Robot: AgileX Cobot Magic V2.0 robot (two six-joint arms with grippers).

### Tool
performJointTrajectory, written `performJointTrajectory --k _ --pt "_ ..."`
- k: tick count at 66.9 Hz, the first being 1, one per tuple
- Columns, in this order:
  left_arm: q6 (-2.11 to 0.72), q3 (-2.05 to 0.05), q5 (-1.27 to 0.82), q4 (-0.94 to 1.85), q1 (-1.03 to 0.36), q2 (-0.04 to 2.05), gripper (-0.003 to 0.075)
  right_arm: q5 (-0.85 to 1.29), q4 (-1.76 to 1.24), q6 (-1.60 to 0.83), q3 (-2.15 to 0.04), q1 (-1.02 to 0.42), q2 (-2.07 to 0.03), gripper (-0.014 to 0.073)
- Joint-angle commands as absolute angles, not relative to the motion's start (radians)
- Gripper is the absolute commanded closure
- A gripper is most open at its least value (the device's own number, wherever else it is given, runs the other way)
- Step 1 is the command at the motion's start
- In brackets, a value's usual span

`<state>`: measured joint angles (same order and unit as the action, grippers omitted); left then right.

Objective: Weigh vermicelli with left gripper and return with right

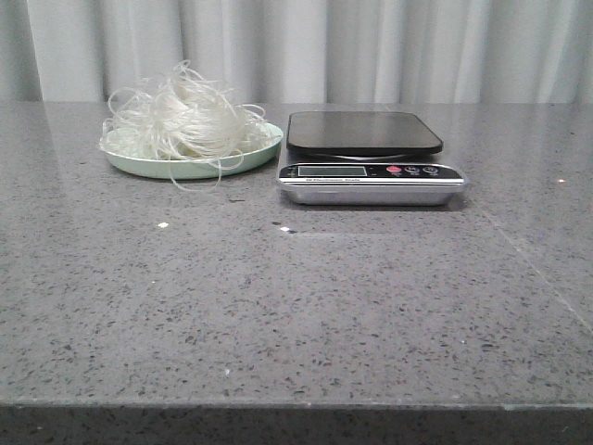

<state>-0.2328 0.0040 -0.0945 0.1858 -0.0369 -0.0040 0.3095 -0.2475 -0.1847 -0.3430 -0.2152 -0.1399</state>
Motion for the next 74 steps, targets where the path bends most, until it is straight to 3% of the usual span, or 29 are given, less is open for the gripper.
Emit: performJointTrajectory --k 1,18,74 --pt "-0.152 0.009 0.025 0.156 -0.013 -0.025 0.0575 0.237 -0.245 -0.194 -0.367 -0.213 -0.149 0.0428" --pt "0.093 0.01 0.028 -0.054 -0.008 -0.025 0.0575 0.238 -0.245 -0.194 -0.367 -0.213 -0.15 0.0428" --pt "0.094 0.01 0.028 -0.054 -0.008 -0.025 0.0575 0.238 -0.245 -0.194 -0.367 -0.213 -0.15 0.0428"
